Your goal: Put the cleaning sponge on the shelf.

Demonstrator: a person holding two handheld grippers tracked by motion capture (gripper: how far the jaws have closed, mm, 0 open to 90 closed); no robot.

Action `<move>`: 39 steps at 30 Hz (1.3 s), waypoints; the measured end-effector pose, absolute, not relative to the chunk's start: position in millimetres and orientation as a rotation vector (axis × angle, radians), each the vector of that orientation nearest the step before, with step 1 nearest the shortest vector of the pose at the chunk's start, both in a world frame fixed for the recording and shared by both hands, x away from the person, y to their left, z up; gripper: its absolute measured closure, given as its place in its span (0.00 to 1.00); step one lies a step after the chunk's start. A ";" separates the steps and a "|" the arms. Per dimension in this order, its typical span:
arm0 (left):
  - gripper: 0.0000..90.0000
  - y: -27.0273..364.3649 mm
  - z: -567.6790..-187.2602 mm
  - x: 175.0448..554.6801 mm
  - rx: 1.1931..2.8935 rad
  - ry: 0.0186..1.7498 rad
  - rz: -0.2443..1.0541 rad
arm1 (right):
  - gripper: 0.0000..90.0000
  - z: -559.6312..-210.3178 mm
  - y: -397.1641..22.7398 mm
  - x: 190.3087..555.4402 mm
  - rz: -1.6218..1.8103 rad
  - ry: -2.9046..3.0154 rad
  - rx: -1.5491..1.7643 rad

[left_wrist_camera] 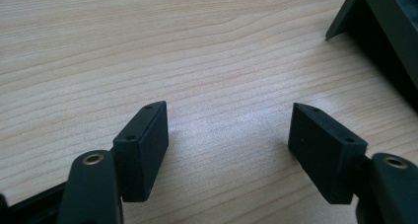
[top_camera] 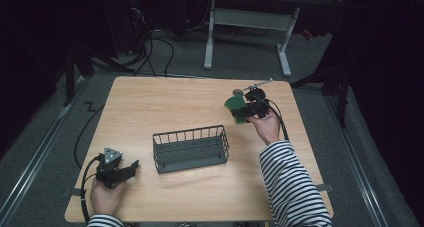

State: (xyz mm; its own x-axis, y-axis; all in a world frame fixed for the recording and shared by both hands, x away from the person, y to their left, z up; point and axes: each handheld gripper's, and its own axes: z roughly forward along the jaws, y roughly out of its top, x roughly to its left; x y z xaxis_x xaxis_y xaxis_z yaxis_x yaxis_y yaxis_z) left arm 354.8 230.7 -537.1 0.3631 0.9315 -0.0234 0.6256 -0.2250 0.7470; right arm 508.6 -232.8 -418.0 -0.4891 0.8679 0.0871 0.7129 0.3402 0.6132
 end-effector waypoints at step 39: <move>0.35 230.0 -537.0 354.8 1.958 1.347 0.582 | 0.33 -402.7 -152.0 428.3 1.003 2.517 1.049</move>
State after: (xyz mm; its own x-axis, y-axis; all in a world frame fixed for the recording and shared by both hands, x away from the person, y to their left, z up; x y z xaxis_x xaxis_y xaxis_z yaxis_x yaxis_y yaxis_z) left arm 354.8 230.0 -537.0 0.3644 0.9311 -0.0161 0.6265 -0.2323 0.7440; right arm 428.3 -152.0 -402.7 -0.7148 0.6980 0.0431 0.5364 0.5077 0.6742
